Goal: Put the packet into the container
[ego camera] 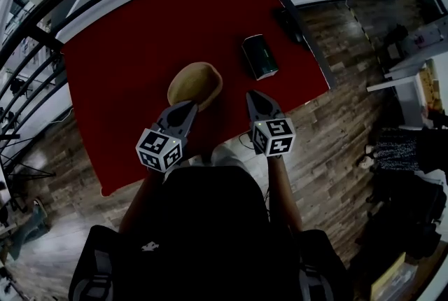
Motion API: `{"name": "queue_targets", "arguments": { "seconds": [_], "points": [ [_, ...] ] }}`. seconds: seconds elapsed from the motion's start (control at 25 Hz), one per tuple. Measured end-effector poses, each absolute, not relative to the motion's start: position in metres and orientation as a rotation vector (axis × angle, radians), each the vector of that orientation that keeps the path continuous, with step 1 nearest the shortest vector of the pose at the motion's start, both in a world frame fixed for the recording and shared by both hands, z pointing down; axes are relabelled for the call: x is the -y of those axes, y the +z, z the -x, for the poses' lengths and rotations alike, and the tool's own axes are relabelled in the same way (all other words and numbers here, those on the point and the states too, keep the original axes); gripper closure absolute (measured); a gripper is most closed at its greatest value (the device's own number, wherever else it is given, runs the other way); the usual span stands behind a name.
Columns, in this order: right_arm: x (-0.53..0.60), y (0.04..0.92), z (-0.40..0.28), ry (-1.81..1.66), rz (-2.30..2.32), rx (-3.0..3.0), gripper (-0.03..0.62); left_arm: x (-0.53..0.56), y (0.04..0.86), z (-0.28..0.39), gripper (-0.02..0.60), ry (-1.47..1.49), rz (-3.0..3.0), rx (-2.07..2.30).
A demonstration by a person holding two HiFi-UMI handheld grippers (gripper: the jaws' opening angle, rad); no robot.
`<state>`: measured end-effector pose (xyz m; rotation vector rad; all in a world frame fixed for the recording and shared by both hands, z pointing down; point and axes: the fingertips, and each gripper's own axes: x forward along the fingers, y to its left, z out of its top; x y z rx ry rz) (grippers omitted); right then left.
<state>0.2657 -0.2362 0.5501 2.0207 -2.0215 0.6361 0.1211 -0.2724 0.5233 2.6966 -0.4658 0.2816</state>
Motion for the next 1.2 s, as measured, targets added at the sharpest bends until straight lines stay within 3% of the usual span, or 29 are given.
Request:
{"name": "queue_targets", "arguments": {
  "seconds": [0.24,0.36,0.6,0.92,1.2],
  "points": [
    [0.259,0.566,-0.313,0.675,-1.925,1.967,0.566,0.294,0.519,-0.136,0.572,0.269,-2.690,0.533],
    [0.277,0.573,-0.330,0.680,-1.873,1.955,0.456,0.301,0.520,-0.143,0.572,0.270,-2.694,0.561],
    [0.309,0.601,-0.370,0.724,-1.789,1.873,0.312,0.298,0.519,-0.160,0.572,0.287,-2.707,0.560],
    [0.337,0.657,-0.412,0.844,-1.655,1.690,0.203,0.283,0.529,-0.173,0.572,0.325,-2.724,0.554],
    [0.358,0.689,-0.429,0.936,-1.597,1.547,0.175,0.282,0.532,-0.173,0.572,0.336,-2.721,0.588]
  ]
}}
